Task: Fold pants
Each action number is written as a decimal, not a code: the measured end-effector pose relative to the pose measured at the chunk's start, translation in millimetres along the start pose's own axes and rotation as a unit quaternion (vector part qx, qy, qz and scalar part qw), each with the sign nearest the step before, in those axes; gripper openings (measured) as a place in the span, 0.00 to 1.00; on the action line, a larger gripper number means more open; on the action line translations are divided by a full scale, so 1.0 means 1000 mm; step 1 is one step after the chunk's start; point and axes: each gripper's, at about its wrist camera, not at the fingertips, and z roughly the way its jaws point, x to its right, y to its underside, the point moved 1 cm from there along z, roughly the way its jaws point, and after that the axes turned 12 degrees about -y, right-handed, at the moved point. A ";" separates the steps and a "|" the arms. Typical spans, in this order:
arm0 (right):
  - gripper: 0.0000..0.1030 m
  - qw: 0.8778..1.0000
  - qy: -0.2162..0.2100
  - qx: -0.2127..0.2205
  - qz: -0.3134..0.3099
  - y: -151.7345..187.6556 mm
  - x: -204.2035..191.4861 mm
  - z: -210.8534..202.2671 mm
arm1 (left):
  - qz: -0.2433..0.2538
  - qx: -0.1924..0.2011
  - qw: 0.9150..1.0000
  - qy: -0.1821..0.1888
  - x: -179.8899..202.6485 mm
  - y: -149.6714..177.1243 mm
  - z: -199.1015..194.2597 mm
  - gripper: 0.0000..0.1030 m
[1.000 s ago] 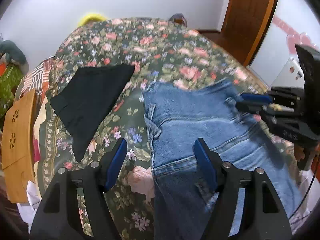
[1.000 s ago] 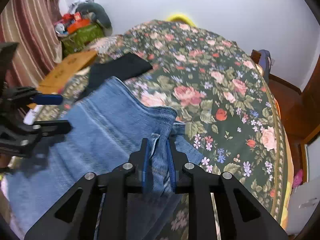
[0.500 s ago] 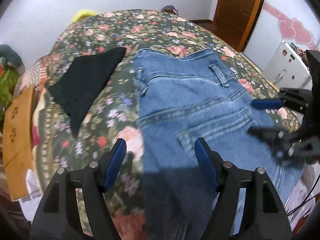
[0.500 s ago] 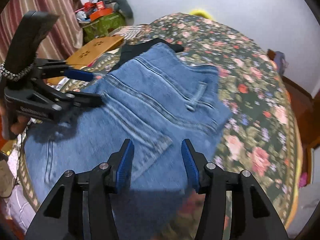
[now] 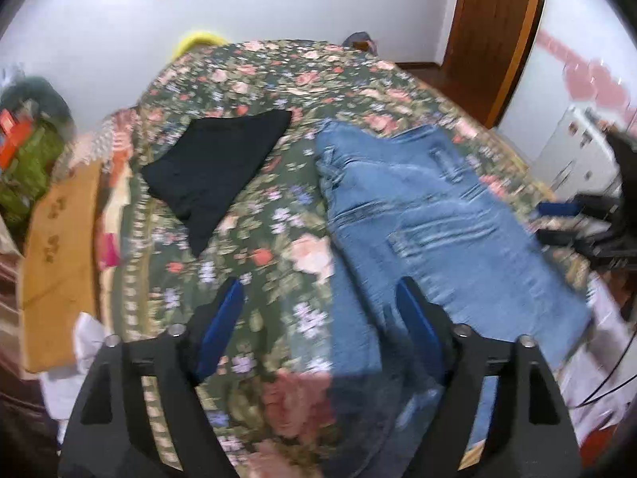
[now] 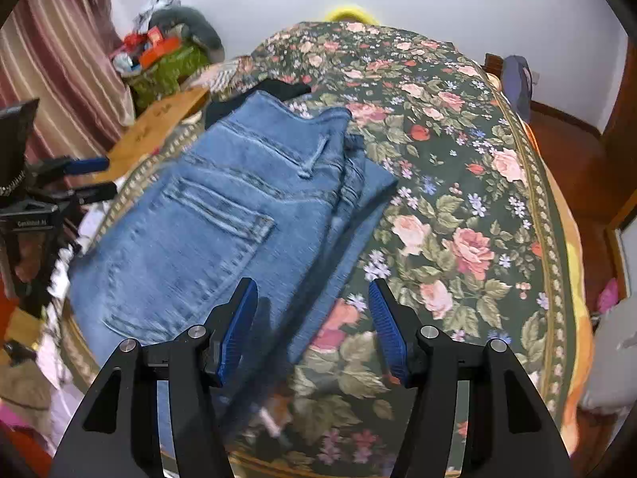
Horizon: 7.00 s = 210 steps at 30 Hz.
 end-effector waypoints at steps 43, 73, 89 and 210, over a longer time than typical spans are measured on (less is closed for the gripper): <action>0.33 0.991 -0.107 0.017 0.083 -0.034 0.008 0.040 | 0.009 -0.021 0.994 0.102 0.045 -0.045 0.029 0.39; 0.31 0.980 -0.122 0.121 -0.098 -0.268 -0.096 0.071 | -0.119 0.186 0.974 -0.042 -0.143 -0.162 -0.029 0.37; 0.30 0.995 -0.074 -0.055 -0.036 -0.268 -0.012 0.266 | -0.165 -0.002 0.986 0.013 -0.172 -0.131 0.209 0.38; 1.00 0.922 -0.014 0.358 -0.148 -0.057 -0.218 -0.134 | -0.184 0.365 0.901 -0.145 -0.053 0.050 -0.271 1.00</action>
